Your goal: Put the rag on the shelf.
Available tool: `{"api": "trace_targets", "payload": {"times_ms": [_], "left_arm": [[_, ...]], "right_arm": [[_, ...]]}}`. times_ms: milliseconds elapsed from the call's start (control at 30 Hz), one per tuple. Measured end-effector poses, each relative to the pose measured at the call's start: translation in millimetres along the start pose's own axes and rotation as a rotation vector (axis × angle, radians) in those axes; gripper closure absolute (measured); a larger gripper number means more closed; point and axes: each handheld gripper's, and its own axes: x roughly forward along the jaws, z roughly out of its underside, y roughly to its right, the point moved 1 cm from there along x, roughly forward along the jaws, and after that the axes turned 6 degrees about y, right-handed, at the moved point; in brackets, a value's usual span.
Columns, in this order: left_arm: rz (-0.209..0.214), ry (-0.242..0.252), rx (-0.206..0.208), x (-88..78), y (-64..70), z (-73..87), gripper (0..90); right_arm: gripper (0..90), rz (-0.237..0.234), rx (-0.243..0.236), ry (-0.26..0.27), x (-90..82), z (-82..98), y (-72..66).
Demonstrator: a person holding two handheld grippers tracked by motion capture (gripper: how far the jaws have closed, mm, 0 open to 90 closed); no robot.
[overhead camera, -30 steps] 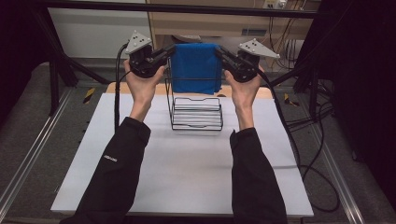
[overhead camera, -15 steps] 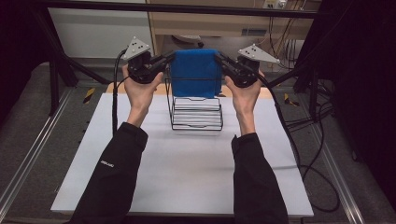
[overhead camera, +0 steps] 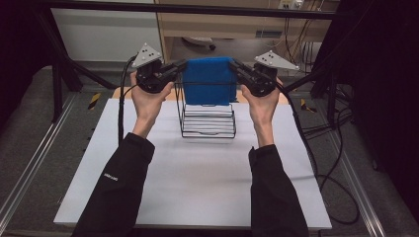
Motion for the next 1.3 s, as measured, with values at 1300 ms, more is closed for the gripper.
{"api": "trace_targets", "payload": {"times_ms": [1300], "left_arm": [[0.045, -0.141, -0.010, -17.2, 6.0, 16.4, 75.9]], "right_arm": [[81.1, -0.075, -0.015, -0.124, -16.3, 19.4, -7.8]]}}
